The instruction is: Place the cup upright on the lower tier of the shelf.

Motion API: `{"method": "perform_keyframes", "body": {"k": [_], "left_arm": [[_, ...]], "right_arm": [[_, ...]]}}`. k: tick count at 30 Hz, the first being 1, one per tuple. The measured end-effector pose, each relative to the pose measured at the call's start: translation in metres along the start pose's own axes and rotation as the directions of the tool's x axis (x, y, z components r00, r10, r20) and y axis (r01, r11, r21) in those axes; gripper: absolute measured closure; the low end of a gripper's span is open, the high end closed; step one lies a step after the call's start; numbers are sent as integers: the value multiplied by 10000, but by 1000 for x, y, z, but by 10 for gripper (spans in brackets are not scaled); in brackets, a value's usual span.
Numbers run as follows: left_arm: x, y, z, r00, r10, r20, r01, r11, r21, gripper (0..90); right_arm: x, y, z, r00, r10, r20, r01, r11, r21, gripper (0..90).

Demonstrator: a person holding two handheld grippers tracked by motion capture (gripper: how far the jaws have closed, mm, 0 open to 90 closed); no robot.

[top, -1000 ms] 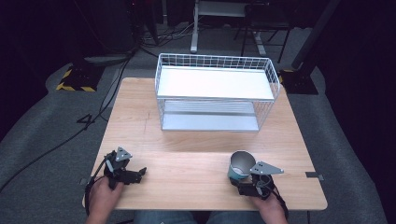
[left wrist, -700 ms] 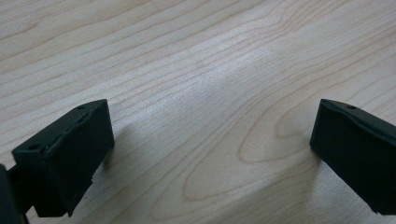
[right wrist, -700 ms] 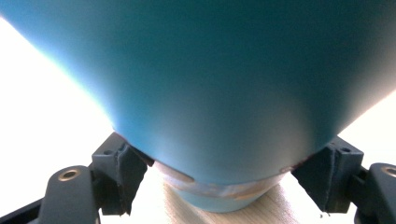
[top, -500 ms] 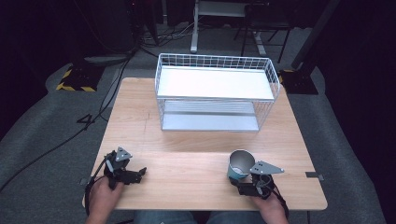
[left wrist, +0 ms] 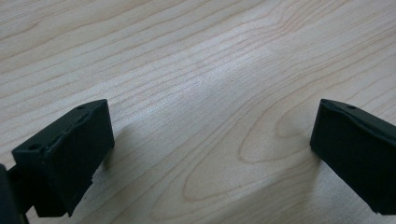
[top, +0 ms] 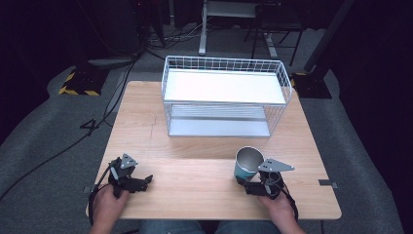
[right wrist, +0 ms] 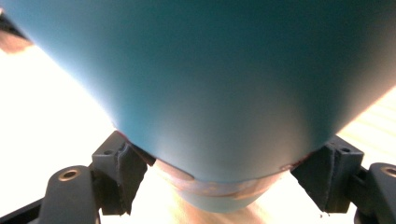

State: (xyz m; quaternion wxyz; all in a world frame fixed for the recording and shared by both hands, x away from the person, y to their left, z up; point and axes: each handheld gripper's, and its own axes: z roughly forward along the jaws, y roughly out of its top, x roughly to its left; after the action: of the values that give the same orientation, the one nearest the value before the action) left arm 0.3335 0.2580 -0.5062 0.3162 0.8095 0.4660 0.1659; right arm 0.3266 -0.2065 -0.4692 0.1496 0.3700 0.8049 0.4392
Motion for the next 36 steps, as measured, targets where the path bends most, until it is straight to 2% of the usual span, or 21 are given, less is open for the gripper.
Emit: {"method": "perform_keyframes", "body": {"k": [7,21,25,32,36], "left_arm": [[0,1,0,10000,-26,-20,26,10000,38,0],[1,1,1,9999,-112,-109,112,9999,21,0],[1,1,1,9997,-173,-176,173,9999,1,0],[1,1,1,9995,-217,-211,217,9998,13,0],[1,1,1,9995,-217,-213,217,9998,12,0]], "right_arm": [[-8,17,5,9995,305,125,-304,9995,-81,249],[-21,51,19,9981,318,536,-311,9994,-153,249],[-26,63,28,9973,309,672,-299,9994,-157,249],[-32,74,43,9958,174,894,-169,9998,-63,249],[-35,80,53,9953,267,928,-264,9996,-43,249]]}}
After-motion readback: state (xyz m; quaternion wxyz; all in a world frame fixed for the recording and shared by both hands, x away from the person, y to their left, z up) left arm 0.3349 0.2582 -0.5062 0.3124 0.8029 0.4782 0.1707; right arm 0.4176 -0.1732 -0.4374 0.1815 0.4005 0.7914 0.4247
